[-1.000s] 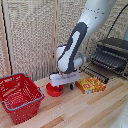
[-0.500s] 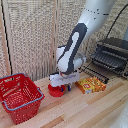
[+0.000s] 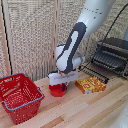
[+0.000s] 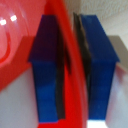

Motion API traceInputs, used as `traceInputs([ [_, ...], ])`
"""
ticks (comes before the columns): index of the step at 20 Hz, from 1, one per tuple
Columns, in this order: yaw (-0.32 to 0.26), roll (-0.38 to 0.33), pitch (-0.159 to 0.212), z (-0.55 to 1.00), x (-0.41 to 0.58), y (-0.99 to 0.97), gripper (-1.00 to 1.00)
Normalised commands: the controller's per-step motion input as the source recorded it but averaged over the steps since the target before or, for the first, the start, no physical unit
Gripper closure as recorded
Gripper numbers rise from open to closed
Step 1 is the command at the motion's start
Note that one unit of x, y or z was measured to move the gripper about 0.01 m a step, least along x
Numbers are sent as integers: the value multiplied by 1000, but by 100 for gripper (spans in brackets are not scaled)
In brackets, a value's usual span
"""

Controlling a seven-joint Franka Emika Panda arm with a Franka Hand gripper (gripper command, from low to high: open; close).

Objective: Extend the gripper towards the oven tray handle. Grasp the handle and carefully pull the tray out of the oven. Move the gripper above the red bowl. Grab the red bowl gently. Lift the bowl and place it onto the oven tray.

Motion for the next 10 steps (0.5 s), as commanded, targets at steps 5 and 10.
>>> traceInputs([
  [5,-244,-9,71,821,364,0,100],
  [10,-324,-60,41,782,199,8,100],
])
